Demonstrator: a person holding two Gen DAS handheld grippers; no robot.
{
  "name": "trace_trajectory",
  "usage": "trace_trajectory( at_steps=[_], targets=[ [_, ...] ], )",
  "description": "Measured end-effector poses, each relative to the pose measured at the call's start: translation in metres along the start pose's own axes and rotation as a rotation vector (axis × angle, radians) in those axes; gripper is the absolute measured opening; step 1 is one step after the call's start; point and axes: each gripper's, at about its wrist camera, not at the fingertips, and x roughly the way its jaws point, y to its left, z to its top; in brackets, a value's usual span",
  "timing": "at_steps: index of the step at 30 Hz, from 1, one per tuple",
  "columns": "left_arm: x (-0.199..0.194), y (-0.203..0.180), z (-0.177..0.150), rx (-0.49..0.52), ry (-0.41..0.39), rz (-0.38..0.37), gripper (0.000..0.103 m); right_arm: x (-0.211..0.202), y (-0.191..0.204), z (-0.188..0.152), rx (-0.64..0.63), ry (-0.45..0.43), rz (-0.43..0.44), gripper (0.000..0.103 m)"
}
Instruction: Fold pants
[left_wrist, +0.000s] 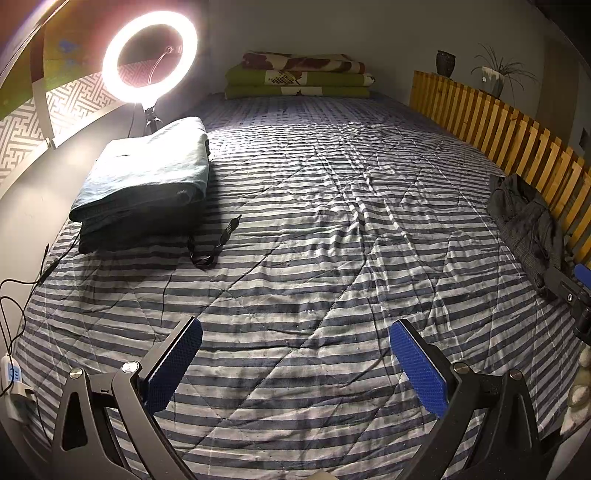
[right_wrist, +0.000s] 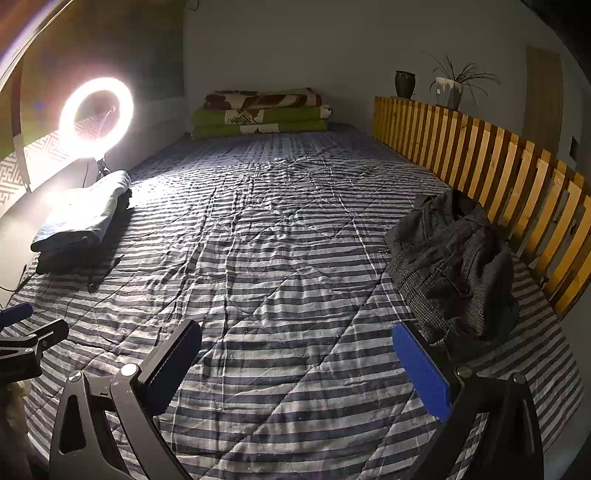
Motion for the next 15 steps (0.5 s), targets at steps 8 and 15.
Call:
trace_trajectory(
  at_steps=[8,15],
  targets=[
    [0.0010,0.0016,-0.0003,-0.001,0.003,-0.001,0.103,0.0019,-0.0006,-0.0013,0.001,0.004,-0.001,0.101],
    [0.0027,0.0032,-0.0007,-0.002,0.005,0.001,0.103,0.0049,-0.0015,-0.0033,0.001,0.009,-0.004,0.101]
  ],
)
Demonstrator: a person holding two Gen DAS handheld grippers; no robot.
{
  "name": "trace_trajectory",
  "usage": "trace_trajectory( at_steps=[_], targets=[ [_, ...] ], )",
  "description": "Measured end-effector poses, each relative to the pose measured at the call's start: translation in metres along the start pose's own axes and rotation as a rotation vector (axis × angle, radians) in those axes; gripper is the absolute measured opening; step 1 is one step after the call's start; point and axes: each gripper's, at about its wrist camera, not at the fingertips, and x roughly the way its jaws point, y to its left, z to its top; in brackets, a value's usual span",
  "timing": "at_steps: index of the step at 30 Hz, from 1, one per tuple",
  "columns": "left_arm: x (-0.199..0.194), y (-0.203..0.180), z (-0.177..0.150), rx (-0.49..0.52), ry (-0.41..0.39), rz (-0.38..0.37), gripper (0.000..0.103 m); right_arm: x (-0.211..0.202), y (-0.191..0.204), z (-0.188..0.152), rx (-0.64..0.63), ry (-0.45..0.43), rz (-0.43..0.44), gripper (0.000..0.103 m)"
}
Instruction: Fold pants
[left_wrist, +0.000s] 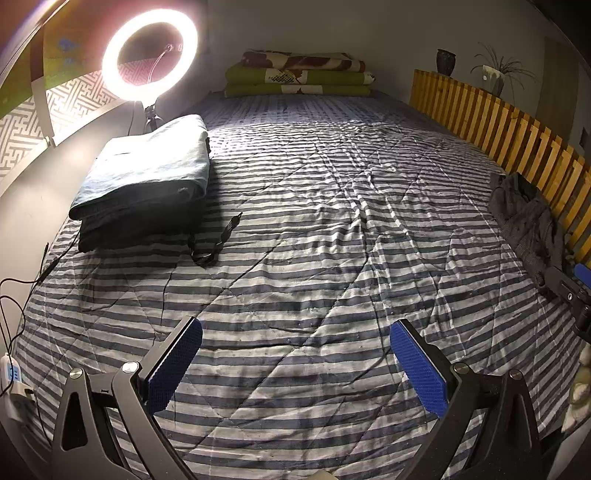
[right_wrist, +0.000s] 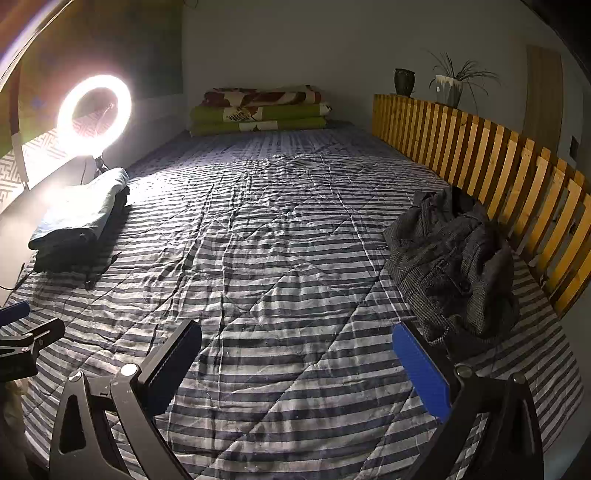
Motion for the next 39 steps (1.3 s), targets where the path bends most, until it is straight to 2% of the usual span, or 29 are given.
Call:
trace_trajectory(
  at_steps=[6,14,20,24,27,28,30,33,37,39],
  targets=[
    [0.004,0.002,-0.001,-0.003,0.006,0.004,0.103,0.009,-0.007,0.001,-0.002,0.007,-0.020,0.101],
    [0.008,0.007,0.002,-0.015,0.010,-0.010,0.103,0.035,-0.043,0.004,0.039,0.048,-0.096,0.101],
    [0.013,0.005,0.013,-0.005,0.004,-0.012,0.103,0.057,-0.064,0.016,0.037,0.093,-0.105,0.098],
    [0.021,0.011,0.020,-0.033,0.017,-0.015,0.103,0.077,-0.090,0.035,0.017,0.121,-0.125,0.084],
    [0.027,0.014,0.024,-0.033,0.005,0.007,0.103,0.097,-0.129,0.049,0.090,0.176,-0.100,0.067],
    [0.029,0.015,0.024,-0.031,0.003,0.007,0.103,0.102,-0.143,0.052,0.124,0.192,-0.085,0.064],
    [0.034,0.016,0.025,-0.028,0.007,0.006,0.103,0.113,-0.166,0.057,0.168,0.214,-0.074,0.064],
    [0.041,0.015,0.026,-0.020,0.010,0.007,0.102,0.130,-0.179,0.061,0.163,0.235,-0.119,0.065],
    [0.051,0.012,0.026,-0.012,0.020,0.005,0.102,0.160,-0.174,0.062,0.141,0.313,-0.078,0.069],
    [0.056,0.013,0.025,-0.005,0.024,0.007,0.102,0.176,-0.164,0.061,0.092,0.336,-0.094,0.069]
  ],
)
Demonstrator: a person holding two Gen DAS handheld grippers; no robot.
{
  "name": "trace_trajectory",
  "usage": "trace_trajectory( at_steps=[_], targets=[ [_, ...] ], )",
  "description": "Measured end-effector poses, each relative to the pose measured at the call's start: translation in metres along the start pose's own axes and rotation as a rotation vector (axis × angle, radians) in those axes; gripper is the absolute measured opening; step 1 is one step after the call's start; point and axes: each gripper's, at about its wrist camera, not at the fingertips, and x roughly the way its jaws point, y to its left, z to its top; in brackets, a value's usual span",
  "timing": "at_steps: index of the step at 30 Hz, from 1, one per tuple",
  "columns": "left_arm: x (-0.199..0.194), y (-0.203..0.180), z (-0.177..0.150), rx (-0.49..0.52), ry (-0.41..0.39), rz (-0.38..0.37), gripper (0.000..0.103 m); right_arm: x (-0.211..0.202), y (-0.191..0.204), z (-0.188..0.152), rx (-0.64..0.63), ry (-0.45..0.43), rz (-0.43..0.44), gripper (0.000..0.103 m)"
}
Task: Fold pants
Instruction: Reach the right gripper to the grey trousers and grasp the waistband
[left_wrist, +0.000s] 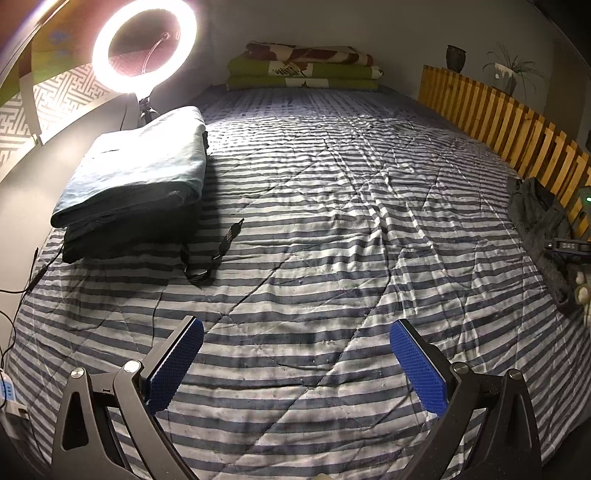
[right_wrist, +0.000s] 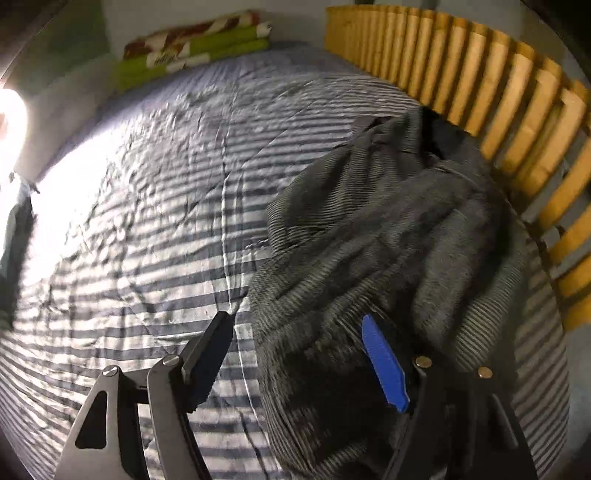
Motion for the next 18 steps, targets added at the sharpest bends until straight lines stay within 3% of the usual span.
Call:
trace_trajectory(
  at_steps=[2,3,4,5,7,13,18],
  targets=[
    [0.004,0.002,-0.001,0.008,0.002,0.013,0.102,0.012,0.009,0.002,-0.061,0.009,-0.066,0.069],
    [0.005,0.004,-0.002,0.009,0.003,0.018,0.102,0.015,0.009,0.002,-0.080,0.017,-0.091,0.059],
    [0.006,0.006,-0.003,0.008,0.002,0.023,0.102,0.016,0.009,0.002,-0.101,0.022,-0.113,0.036],
    [0.006,0.009,-0.003,0.005,-0.002,0.027,0.102,0.014,0.006,0.002,-0.103,0.030,-0.090,0.024],
    [0.005,0.016,-0.004,-0.005,-0.013,0.032,0.102,0.002,-0.002,0.002,-0.070,0.025,-0.045,0.012],
    [-0.002,0.030,-0.005,-0.034,-0.025,0.021,0.102,-0.074,-0.006,0.010,-0.104,-0.104,-0.115,0.009],
    [-0.030,0.025,-0.006,-0.002,-0.097,0.006,0.102,-0.124,0.009,0.032,-0.132,-0.182,-0.153,0.009]
  ],
)
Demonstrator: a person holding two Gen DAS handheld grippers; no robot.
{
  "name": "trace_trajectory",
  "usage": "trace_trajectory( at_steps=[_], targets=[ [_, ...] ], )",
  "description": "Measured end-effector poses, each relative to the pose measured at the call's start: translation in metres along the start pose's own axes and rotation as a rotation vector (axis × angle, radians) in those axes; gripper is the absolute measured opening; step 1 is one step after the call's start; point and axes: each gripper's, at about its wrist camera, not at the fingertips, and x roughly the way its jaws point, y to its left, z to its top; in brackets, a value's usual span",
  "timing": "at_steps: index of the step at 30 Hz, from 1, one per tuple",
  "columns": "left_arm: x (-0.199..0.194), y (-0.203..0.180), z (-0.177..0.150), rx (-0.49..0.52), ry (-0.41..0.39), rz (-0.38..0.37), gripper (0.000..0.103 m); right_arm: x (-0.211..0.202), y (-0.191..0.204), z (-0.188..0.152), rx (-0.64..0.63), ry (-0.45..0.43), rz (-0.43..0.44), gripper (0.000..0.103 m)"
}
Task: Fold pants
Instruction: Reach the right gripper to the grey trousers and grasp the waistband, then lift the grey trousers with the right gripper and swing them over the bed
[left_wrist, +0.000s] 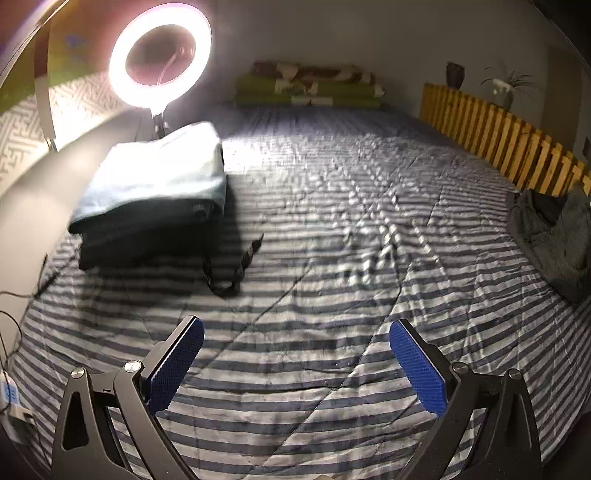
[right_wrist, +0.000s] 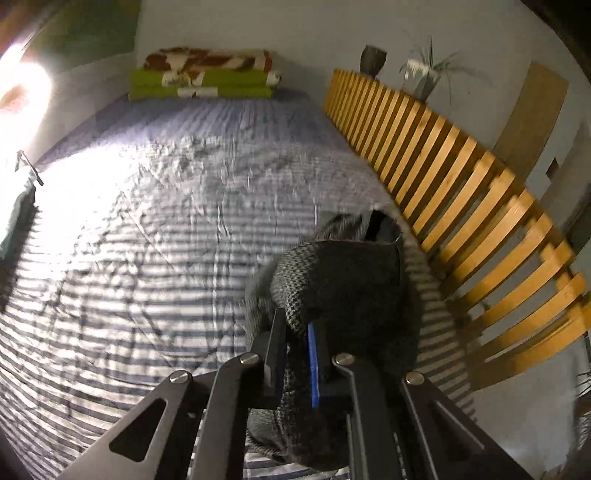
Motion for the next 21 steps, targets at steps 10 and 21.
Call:
trace_trajectory(
  at_steps=[10,21],
  targets=[
    [-0.062,0.021,-0.002,-0.110,-0.084,-0.010,0.099,-0.107,0.072,0.048,-0.126,-0.153,0.156,0.009],
    [-0.145,0.062,0.010,-0.183,-0.181,0.076,0.097,-0.247,0.117,0.030,-0.244,-0.342,0.470,0.008]
  ],
)
